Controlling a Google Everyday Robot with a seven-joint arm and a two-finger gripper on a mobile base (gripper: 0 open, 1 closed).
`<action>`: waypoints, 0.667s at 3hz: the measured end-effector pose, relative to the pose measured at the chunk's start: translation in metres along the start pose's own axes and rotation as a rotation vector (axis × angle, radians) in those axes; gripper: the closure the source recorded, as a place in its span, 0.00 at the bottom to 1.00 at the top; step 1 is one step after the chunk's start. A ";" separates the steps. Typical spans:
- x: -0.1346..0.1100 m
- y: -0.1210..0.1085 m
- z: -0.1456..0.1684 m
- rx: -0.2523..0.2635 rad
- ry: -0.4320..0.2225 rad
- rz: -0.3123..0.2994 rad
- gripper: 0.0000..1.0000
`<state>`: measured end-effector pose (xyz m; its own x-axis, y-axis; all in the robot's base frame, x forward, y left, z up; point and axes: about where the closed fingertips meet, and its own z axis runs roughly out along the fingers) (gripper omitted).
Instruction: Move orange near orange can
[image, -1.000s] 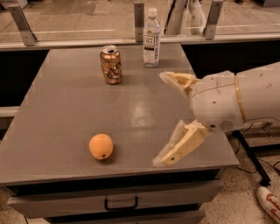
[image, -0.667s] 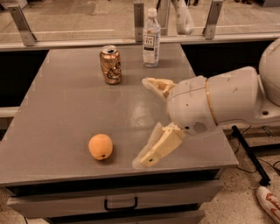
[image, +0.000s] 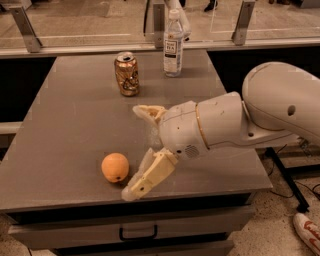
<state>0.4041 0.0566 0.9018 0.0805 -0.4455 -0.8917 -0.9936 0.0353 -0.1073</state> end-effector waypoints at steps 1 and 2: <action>0.003 0.003 0.022 -0.033 -0.037 0.010 0.00; 0.011 -0.002 0.034 -0.043 -0.079 0.035 0.00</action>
Offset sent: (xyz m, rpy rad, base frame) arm 0.0183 0.0280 -0.0418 0.1367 0.0876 0.0230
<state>0.4097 0.0816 0.8771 0.0498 -0.3725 -0.9267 -0.9983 0.0108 -0.0579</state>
